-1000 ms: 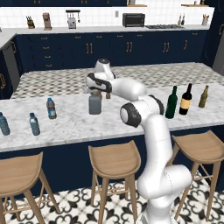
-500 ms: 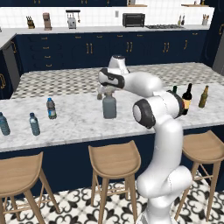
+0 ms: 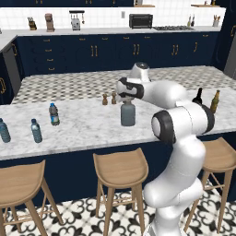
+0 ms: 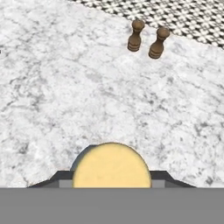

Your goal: Move the plastic bottles in the middle to the plastics group, and the glass bottles in the middle to the glass group.

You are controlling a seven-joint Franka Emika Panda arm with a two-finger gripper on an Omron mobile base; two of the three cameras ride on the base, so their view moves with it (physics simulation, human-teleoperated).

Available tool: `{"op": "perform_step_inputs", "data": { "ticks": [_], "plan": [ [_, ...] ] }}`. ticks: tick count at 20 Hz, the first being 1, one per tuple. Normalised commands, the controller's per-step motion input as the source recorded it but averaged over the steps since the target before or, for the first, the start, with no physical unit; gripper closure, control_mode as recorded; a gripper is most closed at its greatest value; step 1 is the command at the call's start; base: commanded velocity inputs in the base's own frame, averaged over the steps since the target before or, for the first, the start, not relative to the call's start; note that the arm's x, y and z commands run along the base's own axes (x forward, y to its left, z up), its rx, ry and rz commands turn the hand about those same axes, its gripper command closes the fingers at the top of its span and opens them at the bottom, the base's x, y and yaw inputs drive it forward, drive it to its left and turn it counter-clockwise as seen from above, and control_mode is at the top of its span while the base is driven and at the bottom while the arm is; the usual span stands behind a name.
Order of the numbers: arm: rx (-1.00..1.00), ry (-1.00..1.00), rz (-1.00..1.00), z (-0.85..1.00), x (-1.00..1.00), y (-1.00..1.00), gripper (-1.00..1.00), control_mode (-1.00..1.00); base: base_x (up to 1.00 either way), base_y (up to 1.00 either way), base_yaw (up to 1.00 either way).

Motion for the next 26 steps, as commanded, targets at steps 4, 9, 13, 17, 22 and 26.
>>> {"op": "perform_step_inputs", "data": {
  "ticks": [4, 9, 13, 17, 22, 26],
  "plan": [
    [0.00, 0.00, -0.08, 0.38, -0.03, -0.42, 1.00, -1.00, 0.00, 0.00, 0.00],
    [0.00, 0.02, -0.11, 0.28, 0.00, -0.26, 1.00, -1.00, 0.00, 0.00, 0.00],
    [0.00, -0.02, -0.13, -0.03, -0.16, -0.49, 1.00, -1.00, 0.00, 0.00, 0.00],
    [0.00, -0.07, -0.19, 0.00, -0.05, -0.59, 1.00, -1.00, 0.00, 0.00, 0.00],
    [0.00, -0.01, -0.25, 0.00, 0.00, -0.56, 1.00, -1.00, 0.00, 0.00, 0.00],
    [0.00, 0.00, -0.27, 0.01, 0.00, -0.43, 1.00, -1.00, 0.00, 0.00, 0.00]
  ]
}}
